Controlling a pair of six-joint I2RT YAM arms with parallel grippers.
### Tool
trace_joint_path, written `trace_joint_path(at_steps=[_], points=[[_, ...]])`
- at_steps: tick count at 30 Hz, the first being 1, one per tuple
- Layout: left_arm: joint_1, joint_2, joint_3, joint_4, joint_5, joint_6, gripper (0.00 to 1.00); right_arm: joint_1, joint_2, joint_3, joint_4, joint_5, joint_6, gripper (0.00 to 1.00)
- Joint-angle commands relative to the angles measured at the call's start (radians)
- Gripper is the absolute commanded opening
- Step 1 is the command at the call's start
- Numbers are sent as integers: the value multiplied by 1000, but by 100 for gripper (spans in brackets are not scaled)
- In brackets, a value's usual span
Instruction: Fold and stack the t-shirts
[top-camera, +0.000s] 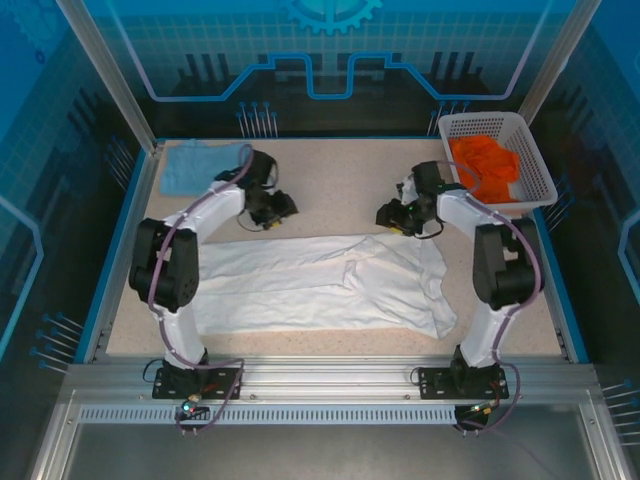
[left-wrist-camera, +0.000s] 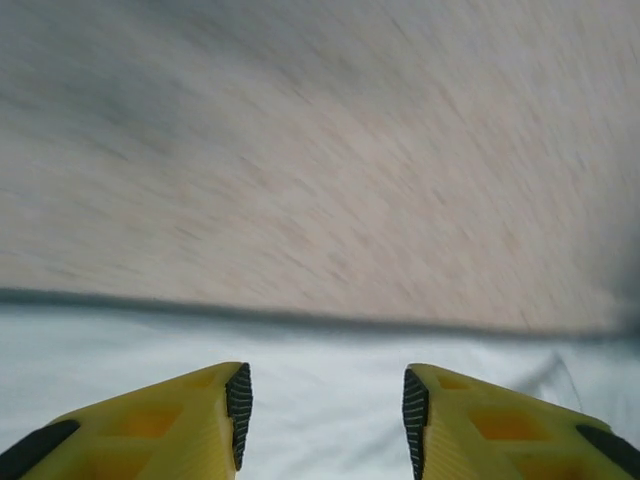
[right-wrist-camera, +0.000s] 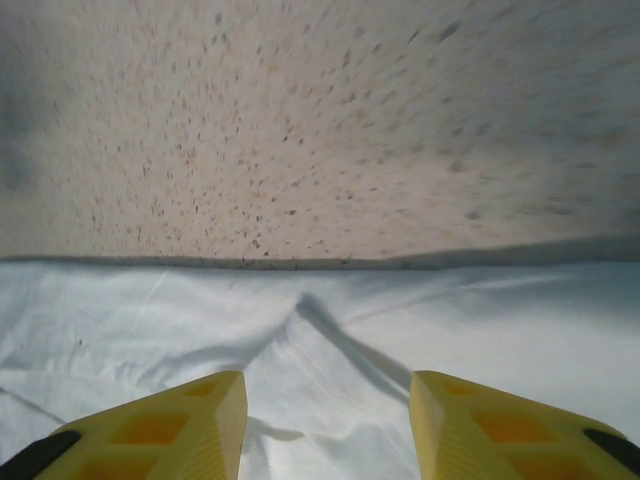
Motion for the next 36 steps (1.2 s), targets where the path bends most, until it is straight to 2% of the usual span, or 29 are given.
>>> trace_joint_path(at_steps=[1,5,9,19,24,28,32,36], points=[[-65,109,51,1,147,-1,46,28,81,92,-83,-47,-86,45],[-125,227,127,-46,161,13,45,62,144,160,-129,-25,-125,43],[-137,287,151,-51,163,3,45,72,171,176,-146,-16,-149,41],[-139,345,179,-111,107,38,44,101,173,161,-171,-9,-183,36],[-138,347,178,-129,81,54,44,107,171,176,-190,-11,-190,30],[-139,347,178,-138,68,65,43,118,173,170,-202,10,-202,29],[-139,344,176,-140,67,74,44,120,145,157,-202,96,-200,38],[-139,344,176,-142,65,82,44,125,117,152,-196,156,-204,38]])
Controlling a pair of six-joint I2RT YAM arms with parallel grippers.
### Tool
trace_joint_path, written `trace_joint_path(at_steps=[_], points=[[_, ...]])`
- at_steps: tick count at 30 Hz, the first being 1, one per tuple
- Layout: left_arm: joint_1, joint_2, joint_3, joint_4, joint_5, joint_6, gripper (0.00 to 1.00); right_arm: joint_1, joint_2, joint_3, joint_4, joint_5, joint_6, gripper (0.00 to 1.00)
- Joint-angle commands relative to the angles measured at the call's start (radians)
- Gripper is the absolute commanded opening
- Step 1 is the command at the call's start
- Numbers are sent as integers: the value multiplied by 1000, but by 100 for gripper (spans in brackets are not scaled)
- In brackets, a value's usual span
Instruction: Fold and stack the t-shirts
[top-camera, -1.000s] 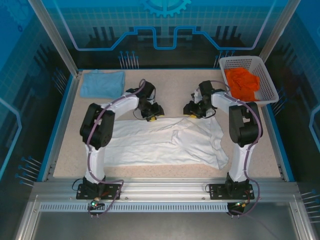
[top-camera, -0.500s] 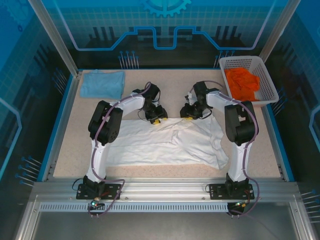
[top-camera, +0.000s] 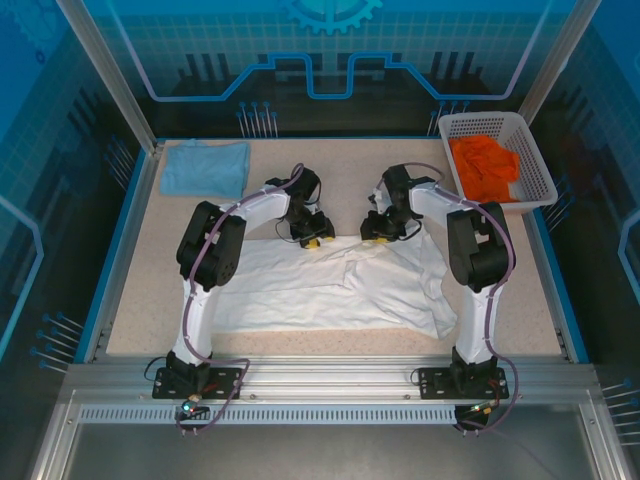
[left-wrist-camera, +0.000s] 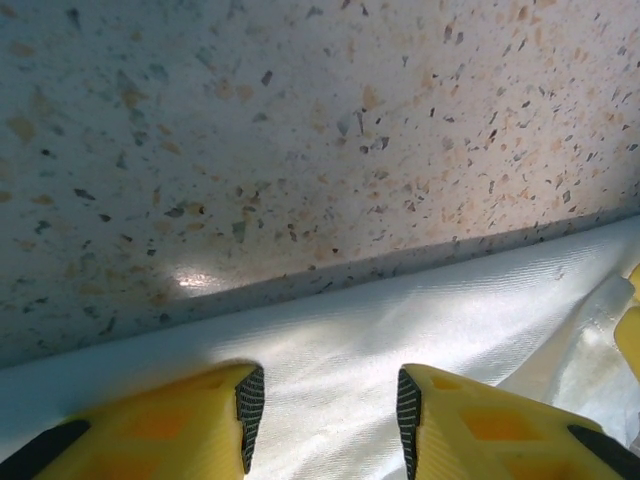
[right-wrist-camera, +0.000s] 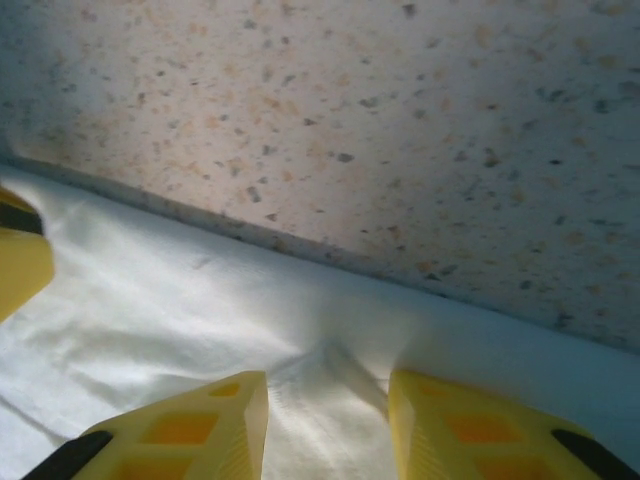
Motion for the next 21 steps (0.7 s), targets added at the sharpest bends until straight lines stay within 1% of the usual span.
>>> trace_joint_path(at_steps=[1,3,12,17,20,21], points=[[-2,50,-7,-82,-59,26,44,17,-49,-4,-19,67,-17,38],[-2,53,-7,-82,-58,26,44,28,-42,4,-28,74,-26,36],[-2,64,14,-93,-56,27,44,51,-13,21,-36,51,-33,19],[-1,68,24,-100,-57,28,44,51,-31,21,-43,46,-42,7],[-2,72,26,-103,-58,27,44,51,-54,18,-47,37,-38,0],[-2,72,27,-103,-58,27,44,52,-67,13,-45,33,-33,0]])
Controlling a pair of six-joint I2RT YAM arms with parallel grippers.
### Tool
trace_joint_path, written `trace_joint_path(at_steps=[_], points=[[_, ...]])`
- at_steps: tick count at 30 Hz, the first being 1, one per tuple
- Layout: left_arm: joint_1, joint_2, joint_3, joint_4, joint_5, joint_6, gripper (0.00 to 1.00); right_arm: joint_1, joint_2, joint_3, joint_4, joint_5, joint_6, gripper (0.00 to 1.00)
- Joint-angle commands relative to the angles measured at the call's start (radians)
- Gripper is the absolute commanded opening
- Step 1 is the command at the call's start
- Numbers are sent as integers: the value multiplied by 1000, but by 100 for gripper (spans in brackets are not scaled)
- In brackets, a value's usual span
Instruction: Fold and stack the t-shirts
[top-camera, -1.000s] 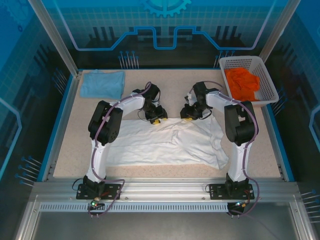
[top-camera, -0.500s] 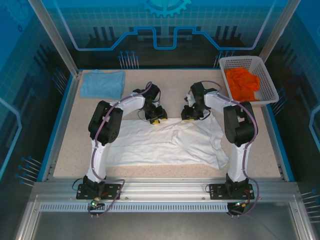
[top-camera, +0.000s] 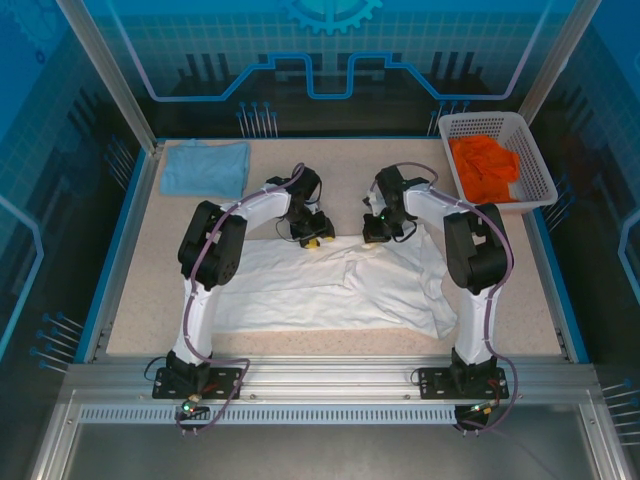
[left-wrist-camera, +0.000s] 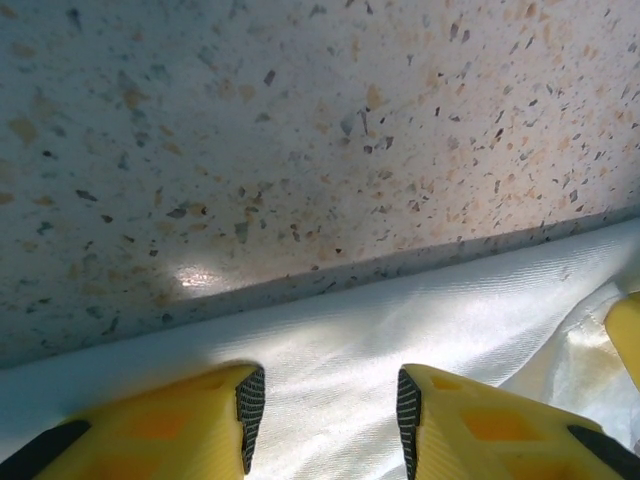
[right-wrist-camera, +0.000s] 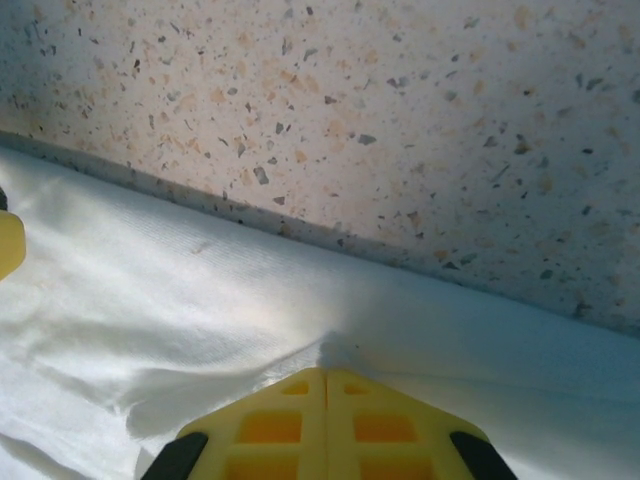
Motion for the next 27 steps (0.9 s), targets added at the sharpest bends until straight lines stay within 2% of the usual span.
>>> trace_joint_path(at_steps=[1,12,19,22,25,27], points=[[-1,59,1,-72,-57,18,44,11,-71,5,-26,-26,4,0],[-1,70,8,-66,-65,16,43,80,-282,-209,-33,-47,87,0],[-1,80,15,-63,-67,30,43,193,-339,-327,-35,-75,196,0],[-1,85,25,-66,-70,38,44,239,-349,-355,-51,-61,226,7],[0,85,36,-70,-69,41,45,242,-401,-389,-51,-69,256,31],[0,82,46,-77,-69,46,46,226,-458,-401,-55,-67,268,42]])
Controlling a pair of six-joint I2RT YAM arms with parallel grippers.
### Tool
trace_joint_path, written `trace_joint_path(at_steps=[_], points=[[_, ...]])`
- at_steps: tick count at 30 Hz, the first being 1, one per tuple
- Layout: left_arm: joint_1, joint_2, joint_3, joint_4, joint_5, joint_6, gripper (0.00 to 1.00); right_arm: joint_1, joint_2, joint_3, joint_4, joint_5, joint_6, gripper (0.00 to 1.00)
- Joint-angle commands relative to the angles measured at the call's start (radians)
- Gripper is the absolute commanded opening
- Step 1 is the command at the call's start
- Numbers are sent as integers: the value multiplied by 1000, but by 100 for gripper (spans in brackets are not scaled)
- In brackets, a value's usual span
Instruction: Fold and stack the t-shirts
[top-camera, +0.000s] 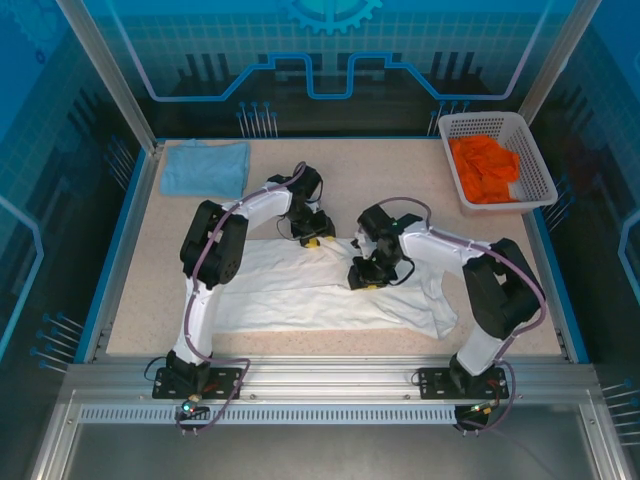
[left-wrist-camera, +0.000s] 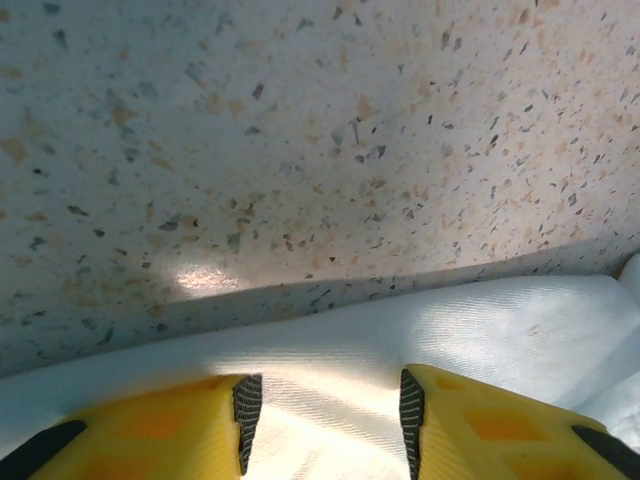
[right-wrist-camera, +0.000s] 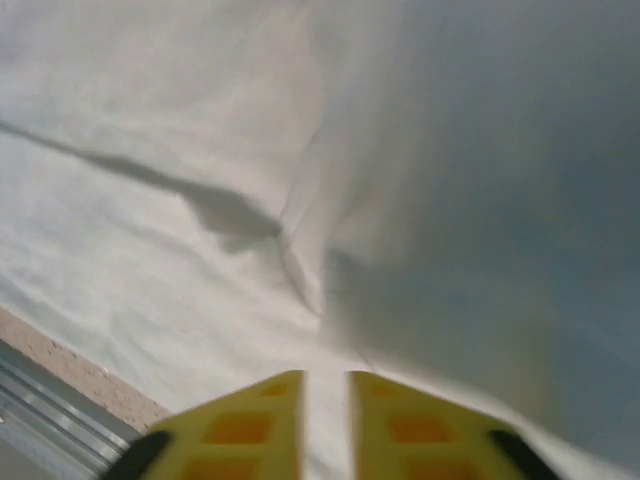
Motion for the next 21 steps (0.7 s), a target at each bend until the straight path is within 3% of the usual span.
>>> trace_joint_path(at_steps=[1,5,9,11,14,18,21], points=[[-1,58,14,-50,-67,29,47,-28,-120,-15,-32,-15,49,47],[-1,49,43,-72,-77,40,48,-157,-196,-13,-3,-31,79,52],[4,4,45,-89,-99,44,49,-291,-129,67,-5,34,79,48],[15,-40,31,-105,-125,43,50,-318,-52,137,-24,121,63,46],[55,-130,-51,-91,-166,30,49,-354,76,225,-32,150,56,37],[140,-240,-184,-52,-177,35,48,-375,221,328,-45,151,54,34],[214,-299,-284,-43,-176,34,48,-375,325,427,-126,228,80,35]])
